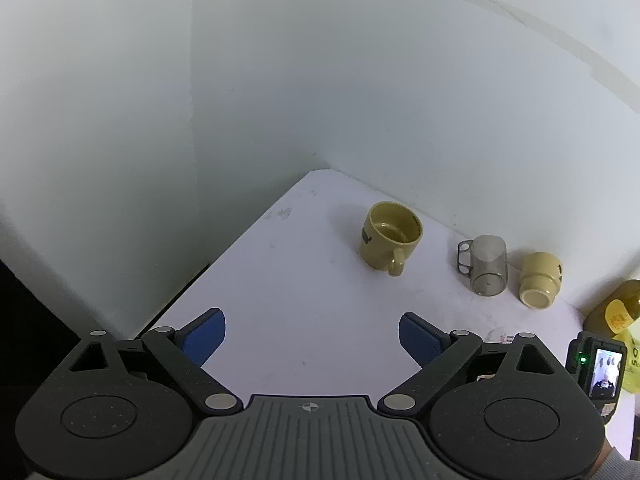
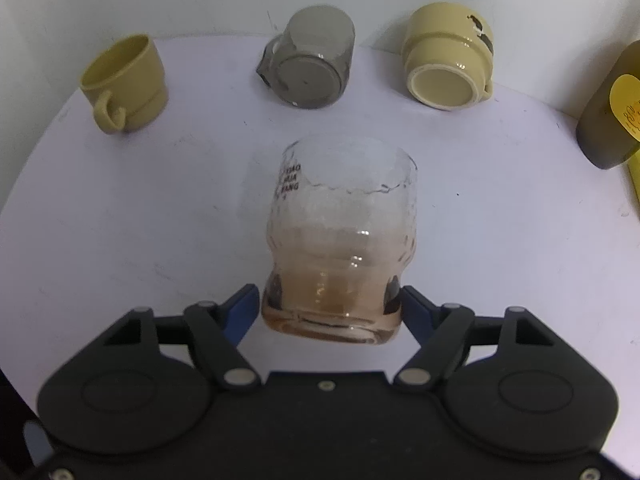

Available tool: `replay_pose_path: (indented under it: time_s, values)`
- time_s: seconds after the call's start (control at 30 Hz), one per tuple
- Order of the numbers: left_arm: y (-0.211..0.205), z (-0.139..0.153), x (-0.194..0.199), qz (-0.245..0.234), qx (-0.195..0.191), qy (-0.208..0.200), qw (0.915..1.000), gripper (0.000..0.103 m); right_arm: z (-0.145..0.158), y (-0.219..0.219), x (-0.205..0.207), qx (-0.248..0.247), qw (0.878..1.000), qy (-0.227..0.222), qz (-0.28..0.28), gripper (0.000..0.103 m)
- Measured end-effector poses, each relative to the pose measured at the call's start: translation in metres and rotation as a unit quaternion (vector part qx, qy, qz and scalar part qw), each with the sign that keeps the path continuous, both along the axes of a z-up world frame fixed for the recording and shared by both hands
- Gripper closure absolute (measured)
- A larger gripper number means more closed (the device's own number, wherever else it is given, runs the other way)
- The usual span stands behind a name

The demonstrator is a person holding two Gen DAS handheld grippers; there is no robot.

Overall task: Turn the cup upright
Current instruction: 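Rotate the clear glass with the right tool and lower it rim-up onto the table, then open the right tool and pull it back from the glass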

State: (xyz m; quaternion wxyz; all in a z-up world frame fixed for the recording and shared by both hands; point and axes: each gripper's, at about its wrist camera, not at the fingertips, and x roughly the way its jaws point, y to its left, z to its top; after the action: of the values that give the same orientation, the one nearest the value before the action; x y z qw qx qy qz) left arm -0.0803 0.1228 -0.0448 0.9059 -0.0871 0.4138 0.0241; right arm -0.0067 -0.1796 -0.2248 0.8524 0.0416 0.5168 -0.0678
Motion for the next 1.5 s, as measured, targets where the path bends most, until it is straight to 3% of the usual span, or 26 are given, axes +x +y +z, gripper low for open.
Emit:
replay_pose_path:
  time_s: [0.4, 0.53, 0.83, 1.2, 1.5]
  values:
    - [-0.005, -0.002, 0.0, -0.011, -0.003, 0.003, 0.9999, 0.009, 0.002, -0.002, -0.007, 0.004, 1.0, -0.004, 0.009, 0.032]
    - [-0.007, -0.001, -0.001, -0.017, -0.004, 0.003, 0.9998, 0.009, 0.007, -0.002, -0.012, 0.005, 1.0, 0.016, 0.009, 0.032]
    - [-0.012, 0.001, -0.004, -0.025, -0.011, 0.0, 0.9996, 0.009, 0.043, -0.001, -0.02, -0.012, 0.999, -0.008, 0.042, 0.032]
    - [-0.011, 0.008, -0.014, -0.007, -0.013, -0.011, 0.9998, 0.009, 0.04, -0.026, 0.033, 0.065, 0.996, 0.004, 0.057, 0.032]
    - [-0.008, 0.007, -0.021, 0.015, -0.011, -0.003, 0.9998, 0.009, 0.041, -0.025, 0.064, 0.069, 0.996, -0.019, 0.057, 0.032]
